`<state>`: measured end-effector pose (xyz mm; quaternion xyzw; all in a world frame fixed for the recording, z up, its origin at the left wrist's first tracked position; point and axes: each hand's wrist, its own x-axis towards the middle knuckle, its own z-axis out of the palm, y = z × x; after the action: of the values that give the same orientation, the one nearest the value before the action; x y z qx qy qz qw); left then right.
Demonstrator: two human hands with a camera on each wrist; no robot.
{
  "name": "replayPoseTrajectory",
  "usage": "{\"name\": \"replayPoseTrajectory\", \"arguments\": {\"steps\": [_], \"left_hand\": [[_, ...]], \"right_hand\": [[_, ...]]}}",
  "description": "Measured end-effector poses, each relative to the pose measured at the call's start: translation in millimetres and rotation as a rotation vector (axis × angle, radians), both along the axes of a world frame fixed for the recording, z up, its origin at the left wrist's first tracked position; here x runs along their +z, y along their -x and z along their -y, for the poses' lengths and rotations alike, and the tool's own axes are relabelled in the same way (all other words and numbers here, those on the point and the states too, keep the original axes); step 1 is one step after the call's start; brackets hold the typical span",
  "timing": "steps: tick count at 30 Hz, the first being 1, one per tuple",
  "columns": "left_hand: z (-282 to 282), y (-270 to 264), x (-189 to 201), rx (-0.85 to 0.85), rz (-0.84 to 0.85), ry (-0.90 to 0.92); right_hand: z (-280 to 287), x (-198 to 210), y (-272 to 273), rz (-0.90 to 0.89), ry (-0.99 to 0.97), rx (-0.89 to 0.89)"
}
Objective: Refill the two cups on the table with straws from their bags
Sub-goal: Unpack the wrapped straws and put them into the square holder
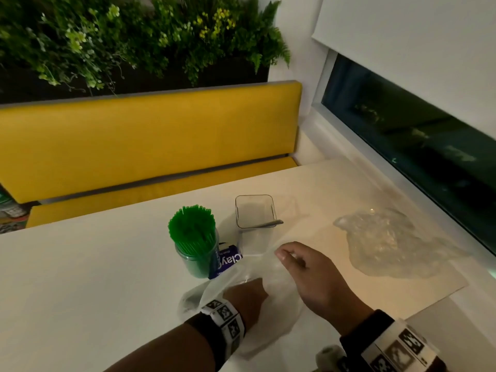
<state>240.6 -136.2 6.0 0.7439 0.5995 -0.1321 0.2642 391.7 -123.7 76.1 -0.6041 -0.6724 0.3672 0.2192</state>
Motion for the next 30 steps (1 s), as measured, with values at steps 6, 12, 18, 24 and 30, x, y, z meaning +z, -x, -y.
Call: {"name": "replayPoseTrajectory", "arguments": {"steps": [6, 12, 18, 24, 30], "left_hand": [[2.9, 19.4, 30.2, -0.039, 0.274, 0.067], [8.6, 31.0, 53.9, 0.002, 0.502, 0.014], [-2.3, 41.3, 39.1, 0.063, 0.292, -0.08], [-6.4, 49.1, 36.9, -0.039, 0.478, -0.051], [1.7, 49.2, 79.2, -0.001, 0.678, -0.009]], "right_hand": [[-9.0, -3.7, -4.8, 0.138, -0.055, 0.036], [-16.1, -29.3, -10.5, 0.25, -0.032, 0.065], [-19.4, -24.7, 5.7, -0.239, 0.4, 0.226], [-31.4, -26.2, -4.4, -0.368, 0.375, 0.234], [-27.7, -50.4, 2.0, -0.311, 0.151, -0.065]]}}
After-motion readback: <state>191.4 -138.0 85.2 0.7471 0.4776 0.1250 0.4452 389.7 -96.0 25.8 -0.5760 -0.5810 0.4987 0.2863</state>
